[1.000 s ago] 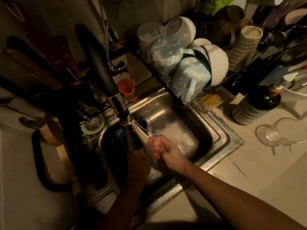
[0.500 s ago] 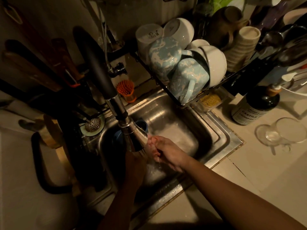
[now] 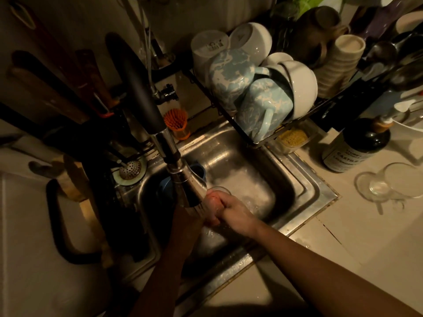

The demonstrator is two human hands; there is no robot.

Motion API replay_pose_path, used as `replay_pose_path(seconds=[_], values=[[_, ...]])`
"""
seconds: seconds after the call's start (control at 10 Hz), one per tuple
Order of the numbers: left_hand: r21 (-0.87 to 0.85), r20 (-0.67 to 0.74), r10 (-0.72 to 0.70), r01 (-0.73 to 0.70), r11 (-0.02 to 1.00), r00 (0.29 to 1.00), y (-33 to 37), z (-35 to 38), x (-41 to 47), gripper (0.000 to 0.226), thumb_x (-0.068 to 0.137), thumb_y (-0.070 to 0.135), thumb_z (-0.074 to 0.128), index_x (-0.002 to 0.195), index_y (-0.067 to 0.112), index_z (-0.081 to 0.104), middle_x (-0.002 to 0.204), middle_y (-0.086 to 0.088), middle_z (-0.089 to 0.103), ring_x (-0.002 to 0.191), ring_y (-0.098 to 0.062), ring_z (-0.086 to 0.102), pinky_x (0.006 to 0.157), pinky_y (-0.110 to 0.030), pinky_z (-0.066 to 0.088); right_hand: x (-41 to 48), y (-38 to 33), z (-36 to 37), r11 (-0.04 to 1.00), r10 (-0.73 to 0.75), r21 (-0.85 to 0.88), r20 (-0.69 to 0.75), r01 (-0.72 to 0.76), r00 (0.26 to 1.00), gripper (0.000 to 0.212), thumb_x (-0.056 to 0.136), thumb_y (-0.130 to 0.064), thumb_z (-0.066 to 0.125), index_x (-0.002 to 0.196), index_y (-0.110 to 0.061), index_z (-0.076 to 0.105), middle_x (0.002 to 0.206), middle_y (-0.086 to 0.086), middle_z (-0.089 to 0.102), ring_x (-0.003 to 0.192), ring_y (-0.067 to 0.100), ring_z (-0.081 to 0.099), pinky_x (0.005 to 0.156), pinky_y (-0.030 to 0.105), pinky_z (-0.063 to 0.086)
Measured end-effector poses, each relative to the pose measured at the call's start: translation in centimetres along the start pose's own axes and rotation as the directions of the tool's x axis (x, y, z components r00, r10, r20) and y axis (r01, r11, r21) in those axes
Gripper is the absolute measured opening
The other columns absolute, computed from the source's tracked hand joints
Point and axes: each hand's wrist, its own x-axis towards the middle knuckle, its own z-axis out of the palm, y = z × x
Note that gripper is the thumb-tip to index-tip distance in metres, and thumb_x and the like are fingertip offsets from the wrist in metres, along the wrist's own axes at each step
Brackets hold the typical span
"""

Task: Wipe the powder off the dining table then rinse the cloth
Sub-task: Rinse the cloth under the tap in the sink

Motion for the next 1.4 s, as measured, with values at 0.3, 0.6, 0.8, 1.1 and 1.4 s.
replay_pose_path(seconds=[0.3, 0.6, 0.8, 1.1, 1.4], values=[[0.113, -0.197, 0.031, -0.009, 0.994, 0.98, 0.1, 0.8, -1.6, 0.015, 0.093, -0.005, 0.059, 0.101, -0.015, 0.067, 0.081, -0.013, 0.07, 0.082, -0.026, 0.07, 0.064, -0.014, 0.048, 0.3, -0.7, -1.4, 0.955, 0.231, 0.144, 0.186, -0.259, 0.955, 0.04, 0.105, -0.032, 0.047, 0.074, -0.025, 0.072, 0.068, 0.004, 0.06, 0.061, 0.014, 0.054, 0.066, 0.033, 0.054], [0.087, -0.307, 0.087, -0.063, 0.994, 0.948, 0.2, 1.7, -0.4, 0.046, 0.081, 0.041, 0.063, 0.113, 0.009, 0.071, 0.098, -0.004, 0.076, 0.091, -0.013, 0.073, 0.073, -0.016, 0.055, 1.1, 3.0, 0.2, 0.984, -0.131, -0.153, -0.3, 0.088, 0.945, 0.009, 0.079, -0.015, 0.07, 0.071, -0.014, 0.064, 0.088, 0.025, 0.067, 0.069, 0.029, 0.064, 0.06, 0.037, 0.054], [-0.093, -0.33, -0.075, 0.047, 0.995, 0.941, 0.1, 2.8, 0.1, 0.031, 0.1, 0.006, 0.052, 0.122, -0.014, 0.058, 0.106, -0.021, 0.069, 0.08, -0.024, 0.069, 0.057, -0.01, 0.05, -0.1, 3.1, -0.9, 0.785, -0.35, -0.59, -0.167, 0.191, 0.922, 0.022, 0.088, -0.029, 0.061, 0.081, -0.009, 0.065, 0.076, 0.006, 0.07, 0.068, 0.015, 0.063, 0.065, 0.029, 0.049], [-0.465, -0.39, -0.193, -0.011, 0.885, 0.9, 0.8, 2.6, 1.4, 0.045, 0.101, 0.033, 0.054, 0.093, -0.011, 0.057, 0.083, -0.022, 0.065, 0.083, -0.038, 0.067, 0.074, -0.041, 0.053, -0.1, 1.5, -0.1, 0.998, -0.004, 0.054, -0.254, 0.018, 0.967, 0.031, 0.097, -0.038, 0.062, 0.126, -0.029, 0.061, 0.088, -0.005, 0.072, 0.069, 0.006, 0.064, 0.062, 0.021, 0.052], [-0.135, -0.25, -0.042, 0.008, 0.991, 0.967, -0.8, 1.0, 0.2, 0.031, 0.086, 0.022, 0.063, 0.113, 0.007, 0.066, 0.105, -0.013, 0.072, 0.099, -0.026, 0.07, 0.093, -0.049, 0.055, -0.1, -1.1, -0.5, 0.813, 0.334, 0.485, 0.063, -0.321, 0.941, 0.027, 0.108, -0.027, 0.039, 0.112, -0.013, 0.062, 0.078, 0.001, 0.074, 0.068, 0.014, 0.066, 0.061, 0.032, 0.061]])
